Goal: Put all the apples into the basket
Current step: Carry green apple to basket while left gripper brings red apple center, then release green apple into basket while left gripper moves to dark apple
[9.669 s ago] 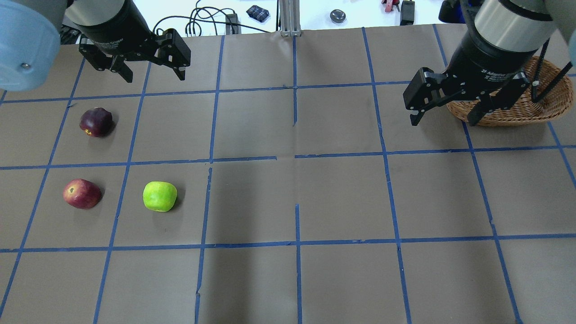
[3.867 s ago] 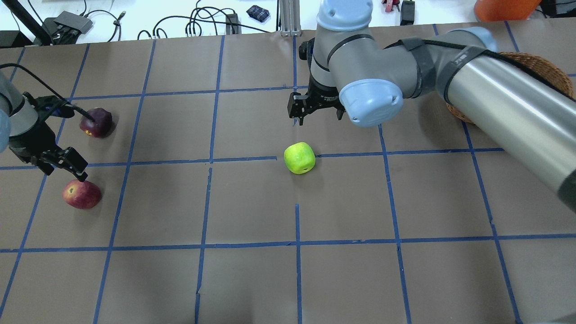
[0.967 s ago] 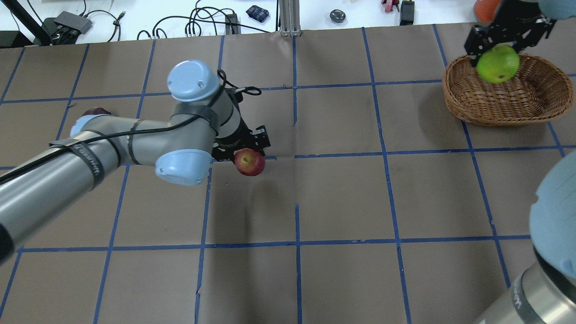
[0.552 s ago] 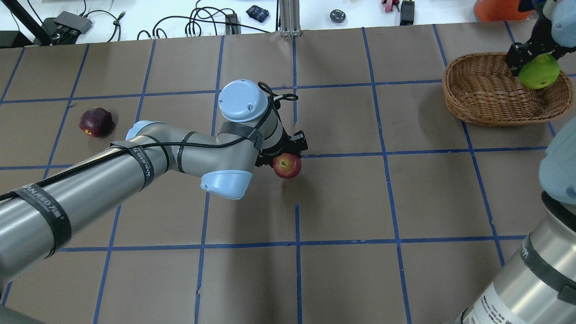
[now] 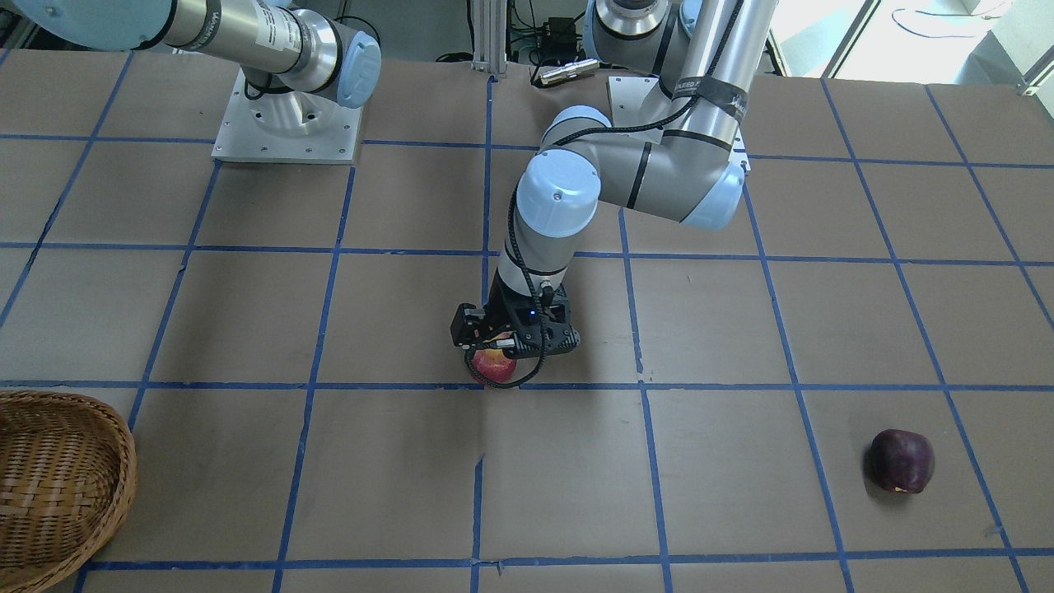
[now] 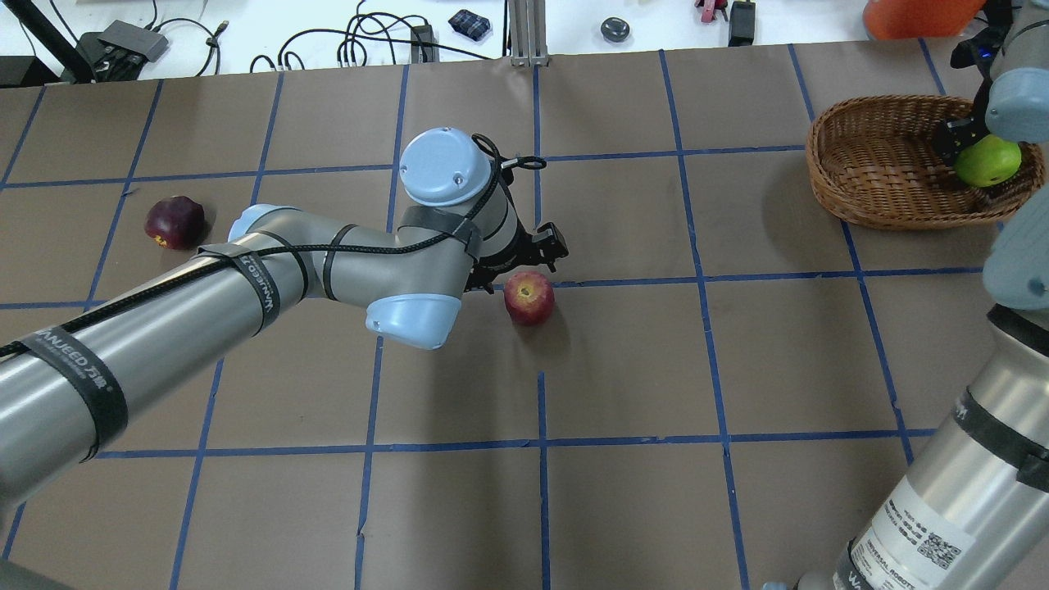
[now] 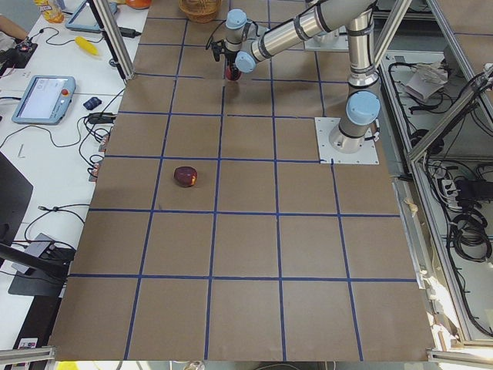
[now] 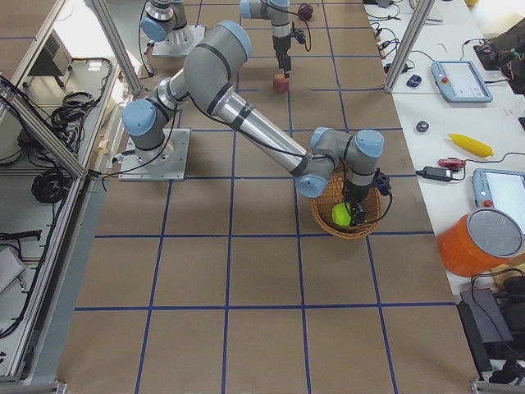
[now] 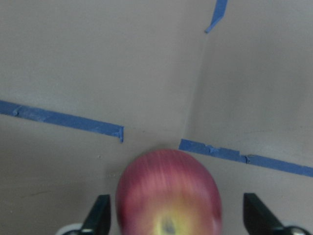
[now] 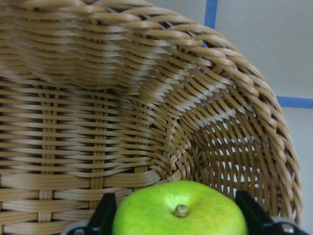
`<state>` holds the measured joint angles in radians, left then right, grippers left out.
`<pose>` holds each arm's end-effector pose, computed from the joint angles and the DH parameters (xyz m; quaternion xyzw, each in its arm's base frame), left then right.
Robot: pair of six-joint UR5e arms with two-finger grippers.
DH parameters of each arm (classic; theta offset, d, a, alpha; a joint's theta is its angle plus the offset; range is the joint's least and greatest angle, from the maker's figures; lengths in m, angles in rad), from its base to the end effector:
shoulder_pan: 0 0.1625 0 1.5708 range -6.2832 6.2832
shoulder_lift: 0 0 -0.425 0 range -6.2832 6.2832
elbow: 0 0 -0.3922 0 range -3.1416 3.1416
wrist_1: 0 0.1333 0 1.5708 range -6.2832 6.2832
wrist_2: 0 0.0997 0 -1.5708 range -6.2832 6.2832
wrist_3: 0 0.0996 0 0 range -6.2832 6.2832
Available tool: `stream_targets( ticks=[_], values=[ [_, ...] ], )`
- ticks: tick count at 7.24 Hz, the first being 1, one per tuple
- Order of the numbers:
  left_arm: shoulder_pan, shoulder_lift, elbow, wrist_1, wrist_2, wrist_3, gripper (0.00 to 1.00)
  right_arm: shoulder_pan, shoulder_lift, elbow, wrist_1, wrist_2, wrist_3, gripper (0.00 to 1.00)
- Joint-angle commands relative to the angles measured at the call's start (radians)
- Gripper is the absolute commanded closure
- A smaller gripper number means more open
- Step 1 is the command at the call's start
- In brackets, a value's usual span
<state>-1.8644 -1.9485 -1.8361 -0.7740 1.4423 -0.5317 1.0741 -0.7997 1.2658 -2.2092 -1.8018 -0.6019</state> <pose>-0.3089 -0.5170 0.2400 0.1133 -0.9885 0.0446 0.0894 -0.2657 -0.7220 0.2126 0.0421 -0.9888 0.0130 0.1426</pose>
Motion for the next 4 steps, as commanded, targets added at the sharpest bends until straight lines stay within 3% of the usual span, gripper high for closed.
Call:
stream_targets(
  ticks=[1,3,4],
  values=[
    [0.177,0.078,0.018,-0.155,0.001,0.277,0.0,-0.005,0.01,0.0,-0.01,-0.001,-0.003,0.0],
    [0.388,0.124,0.093,-0.35,0.004,0.573,0.0,0.006,-0.047,0.0,0.026,-0.004,-0.001,0.0],
    [0.465,0.102,0.133,-0.367,0.044,0.764,0.0,0.026,-0.102,0.0,0.105,0.004,0.005,0.0]
  ],
)
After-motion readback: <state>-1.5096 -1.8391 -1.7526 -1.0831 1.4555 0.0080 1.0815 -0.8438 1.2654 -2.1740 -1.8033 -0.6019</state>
